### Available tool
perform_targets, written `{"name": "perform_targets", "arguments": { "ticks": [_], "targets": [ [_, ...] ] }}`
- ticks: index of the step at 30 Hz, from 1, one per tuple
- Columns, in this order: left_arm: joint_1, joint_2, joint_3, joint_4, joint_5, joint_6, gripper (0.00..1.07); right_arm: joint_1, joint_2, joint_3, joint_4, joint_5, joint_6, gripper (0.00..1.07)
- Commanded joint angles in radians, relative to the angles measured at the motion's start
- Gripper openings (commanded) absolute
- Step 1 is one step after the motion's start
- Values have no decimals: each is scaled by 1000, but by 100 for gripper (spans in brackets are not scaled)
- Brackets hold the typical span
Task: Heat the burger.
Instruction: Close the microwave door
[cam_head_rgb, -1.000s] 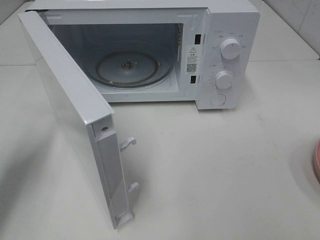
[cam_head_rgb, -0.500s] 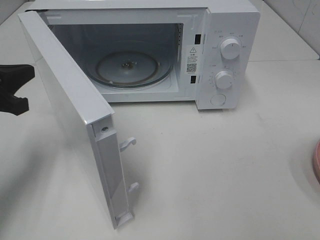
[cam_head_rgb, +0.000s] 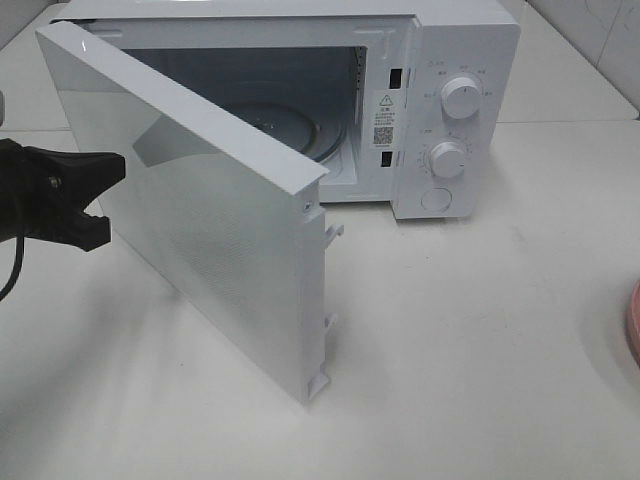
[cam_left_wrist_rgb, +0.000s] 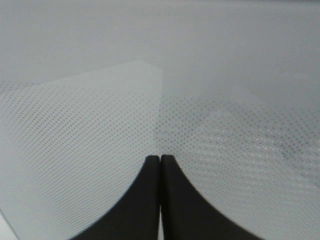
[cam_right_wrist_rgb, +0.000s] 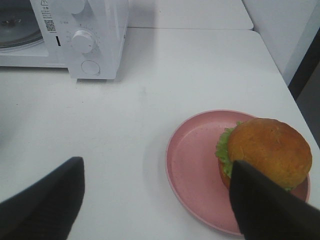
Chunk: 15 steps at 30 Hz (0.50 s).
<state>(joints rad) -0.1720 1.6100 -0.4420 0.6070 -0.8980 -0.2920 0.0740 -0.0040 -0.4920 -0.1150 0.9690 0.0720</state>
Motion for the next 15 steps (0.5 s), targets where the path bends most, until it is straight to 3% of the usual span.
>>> {"name": "perform_targets", "arguments": {
  "ticks": [1,15],
  "targets": [
    [-24,4,-8,-27,-18,0,0,-5,-26,3,2,-7,-14,76],
    [-167,81,-156,-90,61,-5,0,-5,-26,3,2,-7,-14,76]
  ]
}}
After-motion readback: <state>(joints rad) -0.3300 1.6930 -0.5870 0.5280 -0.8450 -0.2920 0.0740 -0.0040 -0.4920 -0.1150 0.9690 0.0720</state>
